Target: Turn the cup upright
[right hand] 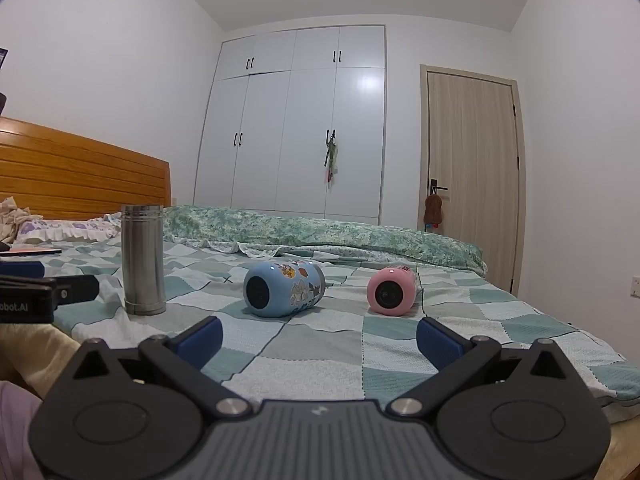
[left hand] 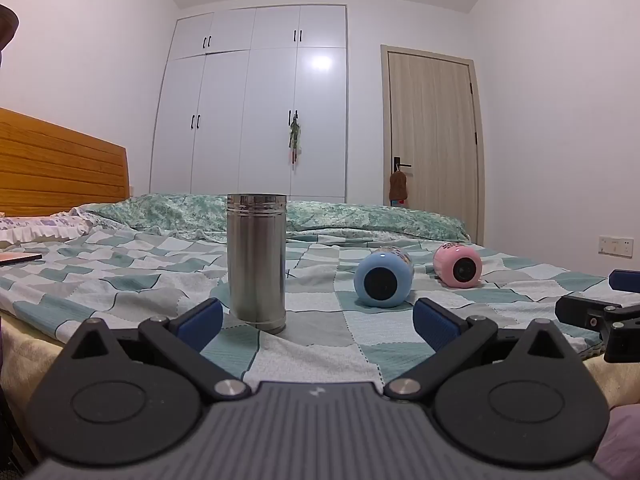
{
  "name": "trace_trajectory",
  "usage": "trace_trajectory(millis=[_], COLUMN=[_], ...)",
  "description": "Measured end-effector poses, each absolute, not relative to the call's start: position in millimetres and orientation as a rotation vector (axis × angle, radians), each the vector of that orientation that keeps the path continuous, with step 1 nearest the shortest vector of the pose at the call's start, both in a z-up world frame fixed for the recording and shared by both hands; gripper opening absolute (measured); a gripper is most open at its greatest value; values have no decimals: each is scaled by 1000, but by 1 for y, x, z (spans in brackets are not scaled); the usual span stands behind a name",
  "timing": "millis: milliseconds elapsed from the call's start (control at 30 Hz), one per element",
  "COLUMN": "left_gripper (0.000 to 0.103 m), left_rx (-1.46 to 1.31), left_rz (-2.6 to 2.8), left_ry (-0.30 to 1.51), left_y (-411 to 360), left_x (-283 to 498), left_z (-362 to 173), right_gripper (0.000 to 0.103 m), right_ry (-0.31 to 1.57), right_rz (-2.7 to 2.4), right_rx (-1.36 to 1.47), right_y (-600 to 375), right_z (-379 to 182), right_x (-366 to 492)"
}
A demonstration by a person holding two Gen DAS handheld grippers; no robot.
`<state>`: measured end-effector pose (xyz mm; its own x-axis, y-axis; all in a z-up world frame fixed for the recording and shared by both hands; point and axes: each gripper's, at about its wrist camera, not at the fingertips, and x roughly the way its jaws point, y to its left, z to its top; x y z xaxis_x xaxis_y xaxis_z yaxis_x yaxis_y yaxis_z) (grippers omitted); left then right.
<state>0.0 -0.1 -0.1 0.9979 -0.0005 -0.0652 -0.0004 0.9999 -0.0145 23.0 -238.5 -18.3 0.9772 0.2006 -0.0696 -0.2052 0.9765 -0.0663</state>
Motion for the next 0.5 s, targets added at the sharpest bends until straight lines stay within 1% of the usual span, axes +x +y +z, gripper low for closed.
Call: trace_trajectory(millis=[500], left_gripper=[103], left_rx=[-13], left_rz=[-1], left_ry=[65], left_y=[0], left_x=[-1], left_z=[0], right_gripper=[103], right_ry=[62], right_rz=[205], right_rx=[-73], right_y=[-239], right_z=[-18], right_x=[23])
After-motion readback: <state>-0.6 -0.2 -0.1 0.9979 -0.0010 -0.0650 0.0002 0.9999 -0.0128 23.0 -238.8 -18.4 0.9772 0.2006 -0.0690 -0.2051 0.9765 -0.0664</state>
